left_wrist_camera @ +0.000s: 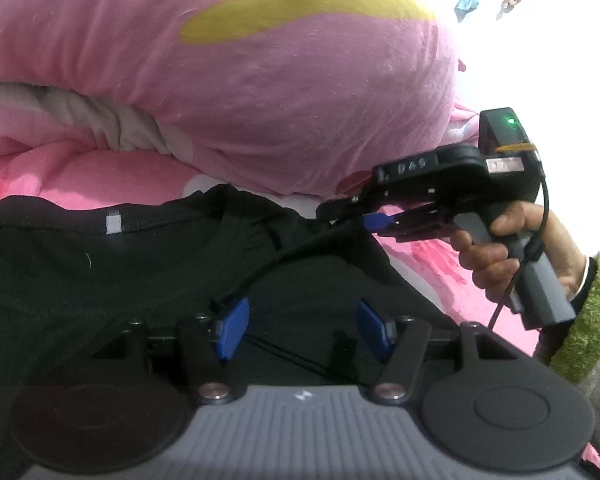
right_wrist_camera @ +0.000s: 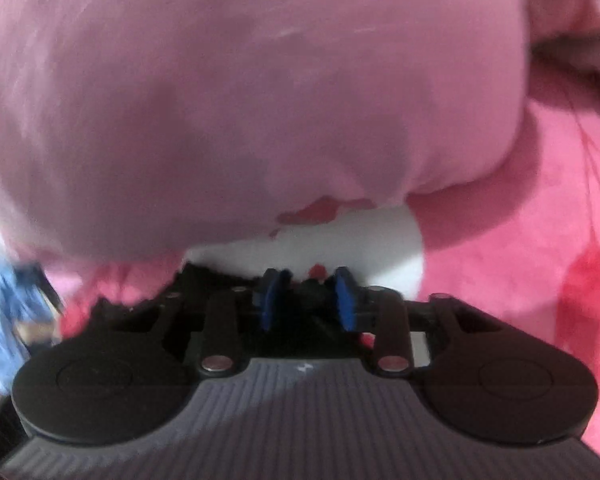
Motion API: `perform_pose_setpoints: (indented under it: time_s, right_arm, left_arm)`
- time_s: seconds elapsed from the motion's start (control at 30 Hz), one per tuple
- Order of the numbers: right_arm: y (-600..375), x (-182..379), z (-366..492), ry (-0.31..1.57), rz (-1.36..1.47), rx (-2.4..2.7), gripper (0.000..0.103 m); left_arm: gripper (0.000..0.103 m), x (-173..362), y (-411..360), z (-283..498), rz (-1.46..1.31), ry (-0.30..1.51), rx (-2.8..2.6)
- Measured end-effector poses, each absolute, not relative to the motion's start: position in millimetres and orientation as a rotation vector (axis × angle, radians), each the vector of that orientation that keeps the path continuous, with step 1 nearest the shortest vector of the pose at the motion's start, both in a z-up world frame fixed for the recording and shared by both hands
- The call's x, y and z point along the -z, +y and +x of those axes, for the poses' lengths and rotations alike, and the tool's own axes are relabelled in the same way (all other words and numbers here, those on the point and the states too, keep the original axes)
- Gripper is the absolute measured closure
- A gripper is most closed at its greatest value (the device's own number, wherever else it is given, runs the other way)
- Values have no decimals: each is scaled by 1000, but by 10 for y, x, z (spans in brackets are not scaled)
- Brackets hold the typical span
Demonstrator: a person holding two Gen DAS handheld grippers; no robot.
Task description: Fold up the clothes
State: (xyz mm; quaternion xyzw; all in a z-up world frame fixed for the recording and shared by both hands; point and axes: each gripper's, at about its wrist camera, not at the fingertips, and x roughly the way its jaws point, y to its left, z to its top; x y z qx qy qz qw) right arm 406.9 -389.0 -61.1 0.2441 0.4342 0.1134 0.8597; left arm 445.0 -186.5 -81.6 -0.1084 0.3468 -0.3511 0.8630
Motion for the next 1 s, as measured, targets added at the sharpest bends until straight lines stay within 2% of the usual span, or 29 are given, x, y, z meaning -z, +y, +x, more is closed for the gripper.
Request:
perform_pose_setpoints:
  time_s: [0.1,0.23,0.4,0.57,0.63,0.67,0.87,1.0]
  right_arm:
    - [-3721,550,4024,866,349,-245,98]
    - [-3611,514,4112,751,195,-140,99]
    - [-3575,688,4339,694,72,-89,99]
    - [-3625,517,4166,617,93,-146,92]
    - [-3588,412,4077,602,47,-186,77]
    - [-3553,375,4064,612,21,-216,75]
    - [-3336,258,4139,639,-63,-307,74]
    - [-3087,413,4346,711,-141,-362,74]
  left_arm:
    - [42,813,-1870,4448,-226,727,736]
    - [42,814,-1872,4444,-224,727,736]
    - [42,823,-1872,4448,-226,727,737]
    - [42,823,-1858,4462,-239,732,741]
    - [42,819,-1860,4461,-238,732,740]
    - [42,818,-1863,4460,-236,732,739]
    - [42,824,-1859,4476,-245,736,741]
    - [42,818,-1856,4471,-246,737,742]
